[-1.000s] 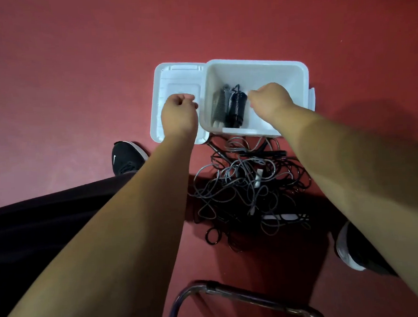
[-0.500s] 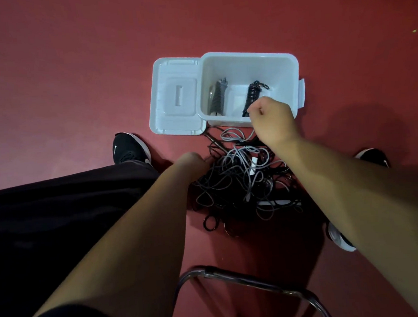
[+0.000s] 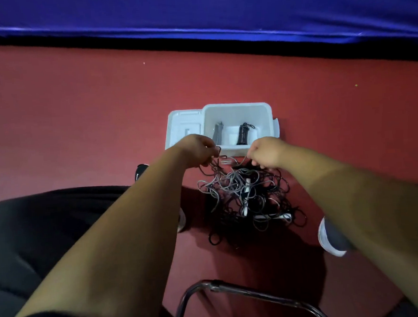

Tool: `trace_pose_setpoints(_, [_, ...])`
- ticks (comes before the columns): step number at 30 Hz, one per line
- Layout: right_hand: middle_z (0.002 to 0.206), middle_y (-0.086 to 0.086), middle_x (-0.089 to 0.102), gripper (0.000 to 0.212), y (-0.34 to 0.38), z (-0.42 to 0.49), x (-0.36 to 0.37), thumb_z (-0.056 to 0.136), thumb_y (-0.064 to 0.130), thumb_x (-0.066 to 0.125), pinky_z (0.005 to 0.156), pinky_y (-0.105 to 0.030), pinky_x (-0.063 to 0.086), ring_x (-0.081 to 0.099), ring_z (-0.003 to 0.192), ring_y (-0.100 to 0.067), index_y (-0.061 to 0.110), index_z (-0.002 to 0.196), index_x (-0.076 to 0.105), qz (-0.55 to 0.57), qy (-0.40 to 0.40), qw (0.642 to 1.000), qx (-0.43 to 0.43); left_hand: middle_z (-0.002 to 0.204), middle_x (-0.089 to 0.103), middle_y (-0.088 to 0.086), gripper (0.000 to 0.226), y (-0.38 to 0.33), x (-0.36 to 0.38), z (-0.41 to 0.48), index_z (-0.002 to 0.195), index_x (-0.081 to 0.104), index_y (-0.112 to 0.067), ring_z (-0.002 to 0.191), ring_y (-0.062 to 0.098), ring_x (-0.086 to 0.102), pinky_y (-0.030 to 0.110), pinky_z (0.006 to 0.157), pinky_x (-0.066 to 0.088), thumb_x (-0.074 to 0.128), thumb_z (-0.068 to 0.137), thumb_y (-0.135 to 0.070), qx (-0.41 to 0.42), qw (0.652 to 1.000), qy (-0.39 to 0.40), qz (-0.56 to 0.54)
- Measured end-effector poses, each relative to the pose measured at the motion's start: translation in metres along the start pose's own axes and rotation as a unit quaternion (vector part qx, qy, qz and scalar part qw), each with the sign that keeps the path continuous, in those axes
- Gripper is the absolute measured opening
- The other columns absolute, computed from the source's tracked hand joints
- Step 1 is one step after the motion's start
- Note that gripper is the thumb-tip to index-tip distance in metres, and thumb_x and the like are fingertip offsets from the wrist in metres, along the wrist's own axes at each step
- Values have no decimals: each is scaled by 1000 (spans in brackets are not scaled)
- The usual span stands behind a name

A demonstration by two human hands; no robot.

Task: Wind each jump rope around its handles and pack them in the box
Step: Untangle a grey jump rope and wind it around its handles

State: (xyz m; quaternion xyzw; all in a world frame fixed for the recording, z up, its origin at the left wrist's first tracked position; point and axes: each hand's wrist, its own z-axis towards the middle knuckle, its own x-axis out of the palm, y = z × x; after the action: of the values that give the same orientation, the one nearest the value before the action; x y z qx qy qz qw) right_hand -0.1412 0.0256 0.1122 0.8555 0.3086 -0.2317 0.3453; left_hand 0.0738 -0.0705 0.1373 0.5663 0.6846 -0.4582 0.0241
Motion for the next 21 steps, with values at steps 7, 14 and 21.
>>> trace_pose_setpoints(7, [103,-1,67,66,27,-67,-48,96,13,72,50,-20,44,59,67,-15,32,155,49,61,-64,991,-98,77,68,1,19,-82,-58,-72,100,77,-13,70,14,62,28,65,49,61,106,-23,140,987,-55,-57])
trace_pose_setpoints(14, [139,-1,59,88,61,-129,-91,86,27,88,83,-30,53,65,116,-20,39,159,41,143,-115,969,-167,86,68,7,21,-161,-91,-145,105,74,-13,78,19,65,31,71,50,57,108,-25,264,951,-81,-139])
trace_pose_setpoints(21, [129,1,69,44,77,-172,-104,92,21,83,69,-14,46,66,100,-6,35,131,67,217,-111,947,-210,90,66,6,23,-220,-119,-197,108,75,-17,82,23,69,40,75,59,56,109,-29,340,894,-131,-261])
